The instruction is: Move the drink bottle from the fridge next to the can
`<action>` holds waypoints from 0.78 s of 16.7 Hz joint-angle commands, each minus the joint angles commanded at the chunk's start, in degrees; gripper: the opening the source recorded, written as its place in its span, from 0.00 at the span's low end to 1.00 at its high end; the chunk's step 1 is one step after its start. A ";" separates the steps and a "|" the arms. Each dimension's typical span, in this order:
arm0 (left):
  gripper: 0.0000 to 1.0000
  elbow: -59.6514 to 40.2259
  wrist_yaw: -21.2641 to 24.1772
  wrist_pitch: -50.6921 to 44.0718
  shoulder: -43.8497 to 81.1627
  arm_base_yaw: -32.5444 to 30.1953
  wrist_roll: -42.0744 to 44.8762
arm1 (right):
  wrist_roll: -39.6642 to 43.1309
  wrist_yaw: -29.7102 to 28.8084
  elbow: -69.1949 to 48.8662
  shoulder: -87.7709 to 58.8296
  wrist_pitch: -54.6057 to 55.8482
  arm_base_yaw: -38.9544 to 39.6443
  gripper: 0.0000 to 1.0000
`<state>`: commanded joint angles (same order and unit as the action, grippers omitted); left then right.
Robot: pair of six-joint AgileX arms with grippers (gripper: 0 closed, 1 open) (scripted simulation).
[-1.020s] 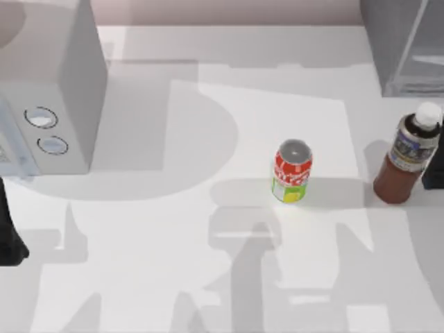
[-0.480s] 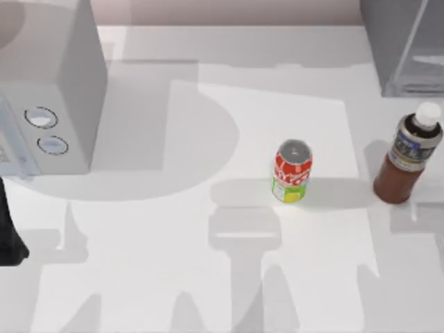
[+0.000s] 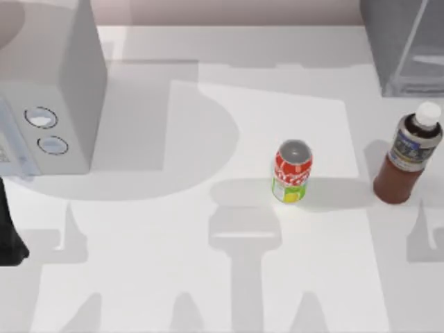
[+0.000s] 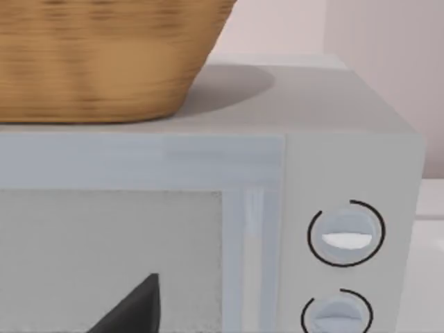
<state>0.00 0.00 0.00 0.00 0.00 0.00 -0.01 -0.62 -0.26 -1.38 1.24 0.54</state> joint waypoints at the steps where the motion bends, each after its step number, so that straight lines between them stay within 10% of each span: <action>1: 1.00 0.00 0.00 0.00 0.00 0.00 0.00 | 0.01 0.43 0.19 0.98 -0.88 -0.38 1.00; 13: 1.00 0.00 0.00 0.00 0.00 0.00 0.00 | 0.10 0.37 -7.36 10.09 -14.15 -0.62 1.00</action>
<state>0.00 0.00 0.00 0.00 0.00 0.00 0.09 -0.26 -7.62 8.71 -12.91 -0.08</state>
